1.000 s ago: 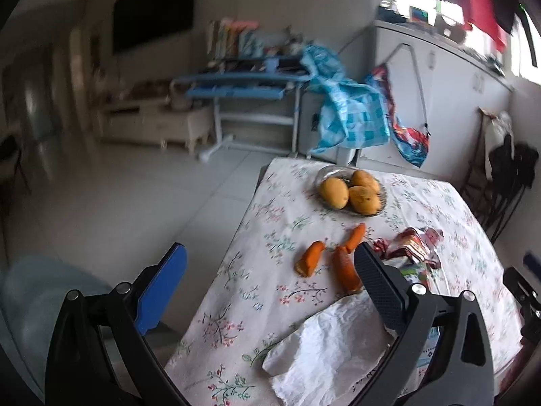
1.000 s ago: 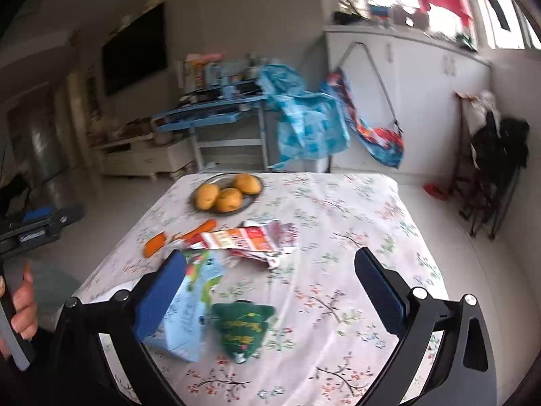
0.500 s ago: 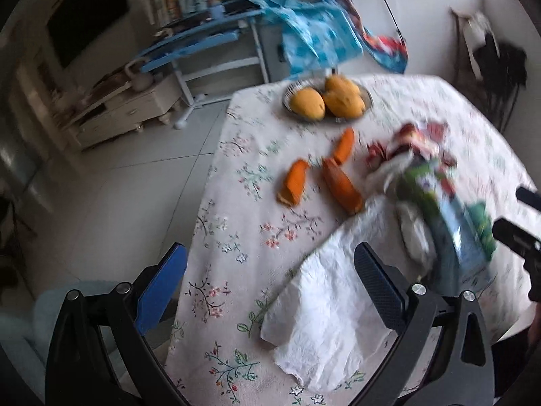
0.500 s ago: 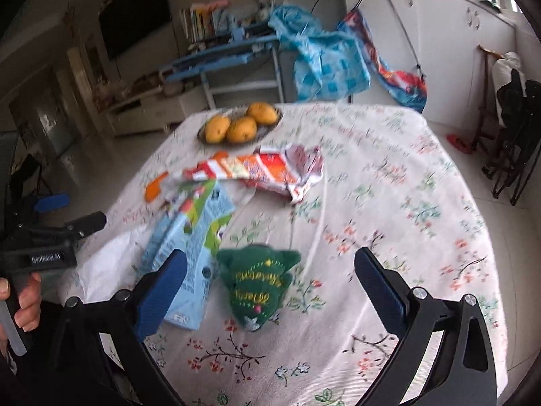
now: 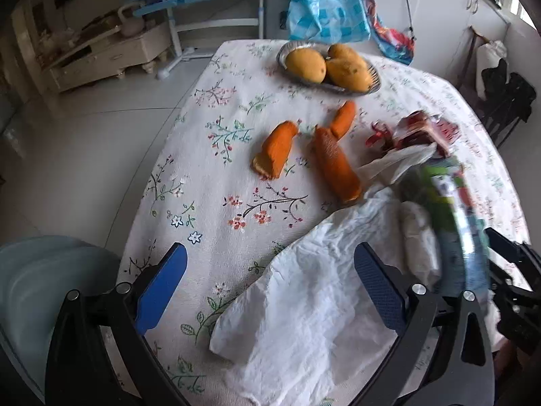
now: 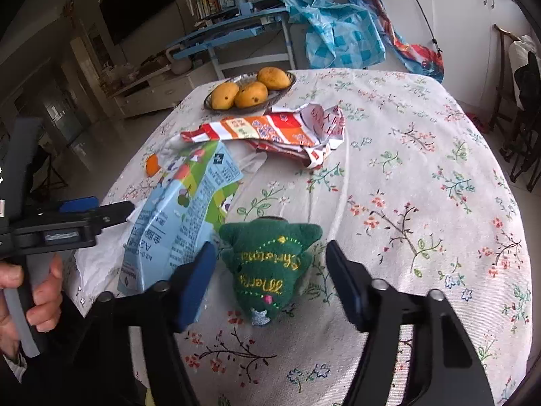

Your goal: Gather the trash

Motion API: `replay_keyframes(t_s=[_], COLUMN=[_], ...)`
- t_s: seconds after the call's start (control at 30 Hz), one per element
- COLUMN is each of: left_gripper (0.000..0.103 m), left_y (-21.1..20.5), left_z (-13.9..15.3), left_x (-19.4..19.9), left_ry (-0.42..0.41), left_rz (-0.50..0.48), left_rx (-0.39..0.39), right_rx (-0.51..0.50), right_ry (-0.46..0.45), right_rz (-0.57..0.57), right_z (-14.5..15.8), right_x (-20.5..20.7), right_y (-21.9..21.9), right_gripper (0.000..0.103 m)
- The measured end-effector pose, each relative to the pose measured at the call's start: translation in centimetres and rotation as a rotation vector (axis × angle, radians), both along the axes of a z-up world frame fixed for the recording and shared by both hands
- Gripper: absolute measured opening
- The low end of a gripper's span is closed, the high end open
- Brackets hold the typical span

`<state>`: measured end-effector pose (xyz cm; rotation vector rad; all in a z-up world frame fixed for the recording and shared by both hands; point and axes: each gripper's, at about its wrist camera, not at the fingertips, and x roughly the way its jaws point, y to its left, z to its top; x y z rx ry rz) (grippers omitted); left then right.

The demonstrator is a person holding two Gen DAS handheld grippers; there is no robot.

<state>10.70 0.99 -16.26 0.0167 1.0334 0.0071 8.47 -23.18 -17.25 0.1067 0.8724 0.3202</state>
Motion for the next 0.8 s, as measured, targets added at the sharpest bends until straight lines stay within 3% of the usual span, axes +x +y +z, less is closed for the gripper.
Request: replay_keyframes(t_s=[0.1, 0.17, 0.23, 0.33, 0.4, 0.6, 0.73, 0.8], left_gripper=[0.096, 0.096, 0.096, 0.094, 0.084, 0.063, 0.033, 0.024], left_y=[-0.7, -0.8, -0.9, -1.3, -1.6, -4.0, -5.0, -4.9], left_z=[-0.2, 1.2, 2.4, 1.9, 1.3, 0.9, 0.4, 0.7], left_x=[-0.1, -0.7, -1.2, -0.9, -0.9, -0.9, -1.1, -1.4], left_ry=[-0.018, -0.090, -0.134, -0.050, -0.022, -0.023, -0.014, -0.036], left_rz=[0.003, 0.004, -0.039, -0.124, -0.143, -0.218, -0.258, -0.263], left_rx=[0.061, 0.038, -0.064, -0.250, -0.293, -0.261, -0.211, -0.200], right_rx=[0.003, -0.002, 0.002, 0.004, 0.006, 0.008, 0.009, 0.010], right_ry=[0.008, 0.005, 0.007, 0.010, 0.013, 0.017, 0.022, 0.023], right_rz=[0.016, 0.020, 0.018, 0.018, 0.017, 0.018, 0.010, 0.008], right_z=[-0.1, 0.0, -0.1, -0.1, -0.2, -0.2, -0.3, -0.3], right_x=[0.0, -0.1, 0.0, 0.2, 0.2, 0.2, 0.1, 0.1], right_y=[0.2, 0.2, 0.1, 0.0, 0.0, -0.3, -0.7, -0.8], right_gripper=[0.050, 0.048, 0.048, 0.048, 0.048, 0.048, 0.048, 0.048])
